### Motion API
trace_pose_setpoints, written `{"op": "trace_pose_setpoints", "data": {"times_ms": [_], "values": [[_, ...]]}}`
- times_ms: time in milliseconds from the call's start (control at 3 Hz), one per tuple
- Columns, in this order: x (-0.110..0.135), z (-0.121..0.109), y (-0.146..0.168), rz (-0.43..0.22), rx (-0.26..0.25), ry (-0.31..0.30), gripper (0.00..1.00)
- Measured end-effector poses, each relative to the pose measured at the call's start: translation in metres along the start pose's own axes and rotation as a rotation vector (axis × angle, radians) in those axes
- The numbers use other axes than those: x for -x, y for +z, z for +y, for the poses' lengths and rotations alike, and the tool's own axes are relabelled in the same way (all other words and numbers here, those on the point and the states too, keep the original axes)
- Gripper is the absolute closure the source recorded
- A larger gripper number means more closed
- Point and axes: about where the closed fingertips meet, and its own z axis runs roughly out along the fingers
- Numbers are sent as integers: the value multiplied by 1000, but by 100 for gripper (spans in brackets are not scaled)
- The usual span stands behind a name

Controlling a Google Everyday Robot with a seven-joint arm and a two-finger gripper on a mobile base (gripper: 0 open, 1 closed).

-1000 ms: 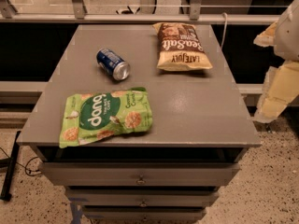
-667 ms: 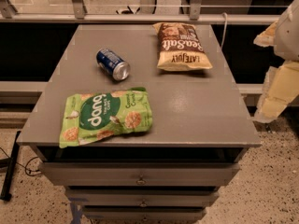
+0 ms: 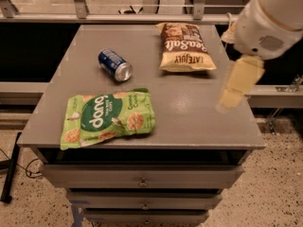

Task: Place pepsi can upright

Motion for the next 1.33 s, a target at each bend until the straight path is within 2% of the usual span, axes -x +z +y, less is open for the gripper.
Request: {"op": "trace_pose_setpoints", "data": {"times_ms": [667,1000,1333], "values": [[148,-15,73,-156,48,-29,0],[207,-32,109,-183,56,-23,0],[249,-62,145,-171,45,12,0]]}}
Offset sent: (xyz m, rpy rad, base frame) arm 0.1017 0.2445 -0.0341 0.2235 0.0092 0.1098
